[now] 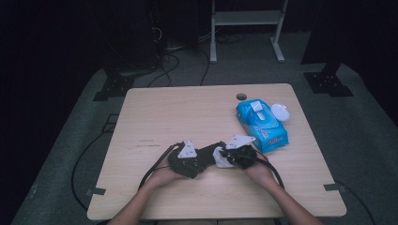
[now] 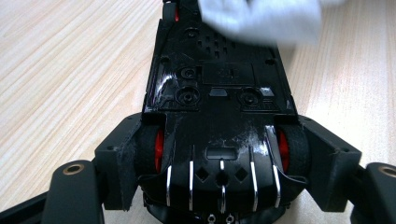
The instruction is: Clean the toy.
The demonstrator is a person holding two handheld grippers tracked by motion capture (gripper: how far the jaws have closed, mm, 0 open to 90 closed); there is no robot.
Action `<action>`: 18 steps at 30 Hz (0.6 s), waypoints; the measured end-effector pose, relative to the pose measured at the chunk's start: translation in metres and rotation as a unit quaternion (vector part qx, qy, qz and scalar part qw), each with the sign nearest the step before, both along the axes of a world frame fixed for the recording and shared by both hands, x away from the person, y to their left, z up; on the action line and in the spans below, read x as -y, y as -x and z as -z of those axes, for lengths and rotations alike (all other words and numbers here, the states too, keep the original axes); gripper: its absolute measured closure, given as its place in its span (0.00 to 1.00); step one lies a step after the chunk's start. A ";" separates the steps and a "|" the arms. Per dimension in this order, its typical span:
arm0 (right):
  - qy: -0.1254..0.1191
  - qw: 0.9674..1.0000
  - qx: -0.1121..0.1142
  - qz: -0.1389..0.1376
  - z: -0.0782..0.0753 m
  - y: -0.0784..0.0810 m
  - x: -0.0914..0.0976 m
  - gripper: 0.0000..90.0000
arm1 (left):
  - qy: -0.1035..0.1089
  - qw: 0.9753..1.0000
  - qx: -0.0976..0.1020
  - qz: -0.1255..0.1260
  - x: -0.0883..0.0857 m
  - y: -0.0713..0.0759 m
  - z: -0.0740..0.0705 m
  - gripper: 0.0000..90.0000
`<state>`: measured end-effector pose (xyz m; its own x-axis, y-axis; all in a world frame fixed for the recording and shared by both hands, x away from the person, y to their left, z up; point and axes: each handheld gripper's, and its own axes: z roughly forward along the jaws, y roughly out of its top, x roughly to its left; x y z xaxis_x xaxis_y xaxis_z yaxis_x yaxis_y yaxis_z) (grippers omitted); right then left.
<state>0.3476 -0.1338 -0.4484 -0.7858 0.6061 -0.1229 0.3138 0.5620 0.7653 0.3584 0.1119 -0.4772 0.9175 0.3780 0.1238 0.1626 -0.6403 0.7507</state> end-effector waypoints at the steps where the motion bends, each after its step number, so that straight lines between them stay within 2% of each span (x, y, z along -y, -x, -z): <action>1: 0.001 1.000 0.001 0.014 0.001 -0.002 0.006 0.94 | 0.002 1.000 -0.001 -0.001 0.000 0.000 0.000 0.28; 3: 0.001 0.999 -0.002 0.032 0.003 -0.003 0.014 0.94 | 0.001 1.000 0.001 0.000 0.000 0.000 -0.001 0.28; 5: -0.005 0.999 -0.004 0.035 0.004 -0.003 0.015 0.94 | -0.001 1.000 0.002 0.000 0.001 0.000 -0.001 0.28; 7: -0.015 1.000 -0.006 0.022 0.003 0.001 0.008 0.94 | -0.004 1.000 0.003 0.000 0.001 0.000 0.000 0.28; 8: -0.026 1.000 -0.009 0.007 0.002 0.005 0.002 0.94 | -0.003 1.000 0.003 0.000 0.001 0.001 0.000 0.28; 10: -0.032 0.999 -0.014 -0.016 0.002 0.009 -0.006 0.94 | -0.004 1.000 0.002 0.001 0.001 0.000 0.000 0.28; 13: -0.018 0.999 -0.005 -0.028 0.003 0.011 -0.012 0.94 | -0.007 1.000 0.005 0.002 0.001 0.001 -0.001 0.28; 15: -0.016 1.000 -0.005 -0.013 0.003 0.008 -0.004 0.94 | -0.009 1.000 0.008 0.002 0.000 0.001 -0.002 0.28; 17: -0.004 1.000 -0.003 0.025 0.005 0.001 0.012 0.94 | -0.007 1.000 0.007 0.001 -0.001 0.001 -0.002 0.28; 18: -0.002 0.999 -0.003 0.034 0.006 -0.002 0.018 0.94 | -0.006 1.000 0.006 0.001 -0.002 0.001 -0.002 0.28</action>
